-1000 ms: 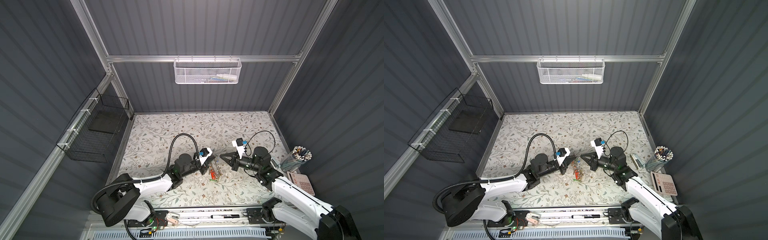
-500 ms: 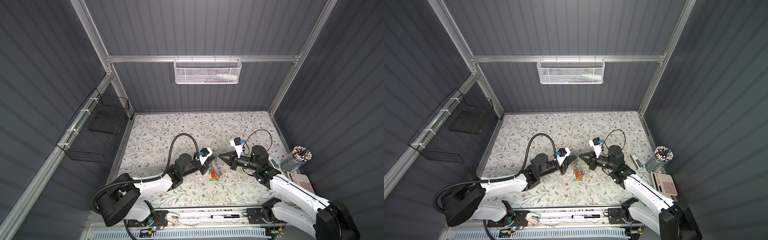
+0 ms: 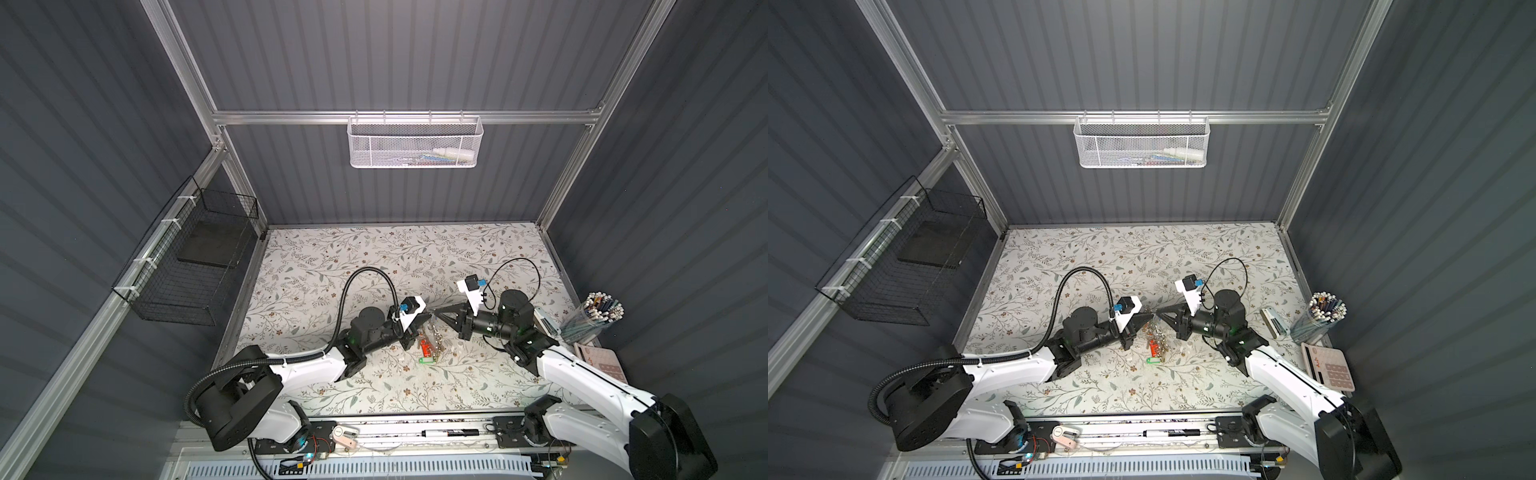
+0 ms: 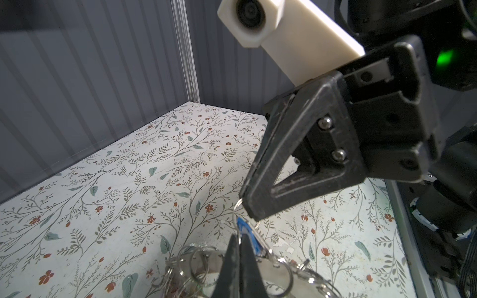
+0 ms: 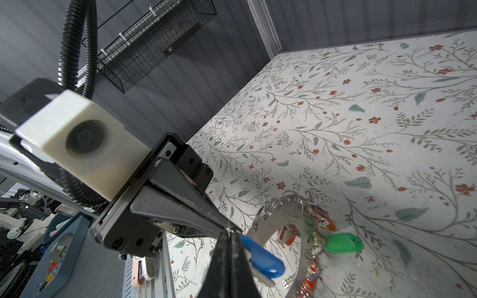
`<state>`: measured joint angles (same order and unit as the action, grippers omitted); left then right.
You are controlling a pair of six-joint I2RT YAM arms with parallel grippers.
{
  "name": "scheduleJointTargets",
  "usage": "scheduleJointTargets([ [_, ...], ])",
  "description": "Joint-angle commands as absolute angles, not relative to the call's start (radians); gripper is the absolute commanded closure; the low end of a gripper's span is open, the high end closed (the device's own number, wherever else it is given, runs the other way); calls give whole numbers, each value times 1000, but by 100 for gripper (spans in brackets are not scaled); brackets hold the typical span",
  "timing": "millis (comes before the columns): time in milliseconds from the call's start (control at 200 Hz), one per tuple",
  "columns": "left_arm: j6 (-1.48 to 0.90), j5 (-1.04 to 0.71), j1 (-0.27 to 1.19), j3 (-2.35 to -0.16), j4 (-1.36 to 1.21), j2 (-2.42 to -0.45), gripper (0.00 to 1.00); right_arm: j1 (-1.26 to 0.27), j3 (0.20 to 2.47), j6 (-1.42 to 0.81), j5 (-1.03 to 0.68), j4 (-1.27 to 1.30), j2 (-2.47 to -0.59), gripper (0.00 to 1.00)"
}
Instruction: Put the keys on the keyring
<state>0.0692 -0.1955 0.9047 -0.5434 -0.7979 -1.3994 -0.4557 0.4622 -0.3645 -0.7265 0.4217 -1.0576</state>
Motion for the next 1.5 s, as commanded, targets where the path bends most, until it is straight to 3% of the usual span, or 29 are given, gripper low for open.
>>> scheduleJointTargets([
  [0, 58, -207, 909, -584, -838, -1399, 100, -466, 490, -347, -729, 426, -1064, 100],
  [1496, 66, -168, 908, -566, -856, -1380, 100, -457, 501, -372, -659, 377, -1112, 100],
])
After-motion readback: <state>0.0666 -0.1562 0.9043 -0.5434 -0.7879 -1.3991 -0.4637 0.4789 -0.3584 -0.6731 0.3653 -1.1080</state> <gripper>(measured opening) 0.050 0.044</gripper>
